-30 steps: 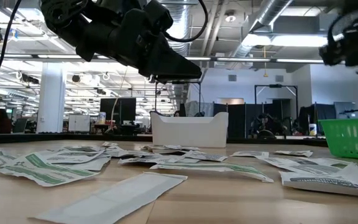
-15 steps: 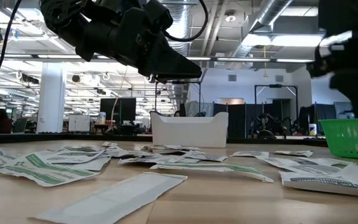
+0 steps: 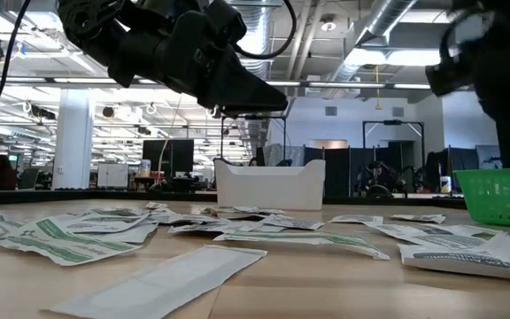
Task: Pick & Place First Aid Supplies
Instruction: Put the bandage pack into the green bin
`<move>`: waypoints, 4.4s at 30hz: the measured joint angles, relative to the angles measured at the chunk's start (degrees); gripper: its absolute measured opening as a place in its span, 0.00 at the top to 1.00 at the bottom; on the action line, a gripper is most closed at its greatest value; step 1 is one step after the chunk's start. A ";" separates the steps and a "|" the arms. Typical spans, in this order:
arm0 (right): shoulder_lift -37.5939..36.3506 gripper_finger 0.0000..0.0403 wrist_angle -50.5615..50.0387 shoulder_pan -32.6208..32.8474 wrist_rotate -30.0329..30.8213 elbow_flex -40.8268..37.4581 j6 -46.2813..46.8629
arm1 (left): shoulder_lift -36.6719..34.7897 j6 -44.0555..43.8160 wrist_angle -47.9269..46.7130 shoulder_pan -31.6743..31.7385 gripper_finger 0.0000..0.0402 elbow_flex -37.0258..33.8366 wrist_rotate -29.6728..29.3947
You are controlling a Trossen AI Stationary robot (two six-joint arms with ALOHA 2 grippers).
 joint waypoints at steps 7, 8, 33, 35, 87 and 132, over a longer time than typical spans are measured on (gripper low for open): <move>0.00 0.78 6.00 1.98 13.02 4.89 -11.58 | 0.00 -0.16 0.09 -0.26 0.76 0.00 -0.01; 0.04 0.78 8.59 1.99 16.36 4.65 -14.54 | 0.00 -0.15 0.12 -0.36 0.76 0.00 -0.01; 14.27 0.54 36.80 -16.20 14.33 2.22 -52.93 | -0.02 -13.90 -15.54 3.29 0.71 -0.04 -17.67; 14.60 0.53 38.03 -18.55 10.79 2.20 -54.36 | 0.53 -16.46 -17.28 3.34 0.70 -0.11 -17.61; 18.07 0.71 54.09 -25.49 -4.73 2.22 -62.76 | 11.21 -25.67 -3.02 8.53 0.98 -4.00 -24.15; 14.52 0.99 47.44 -24.81 -10.51 2.18 -57.33 | -0.02 -10.38 2.52 -3.52 0.92 -3.89 -28.69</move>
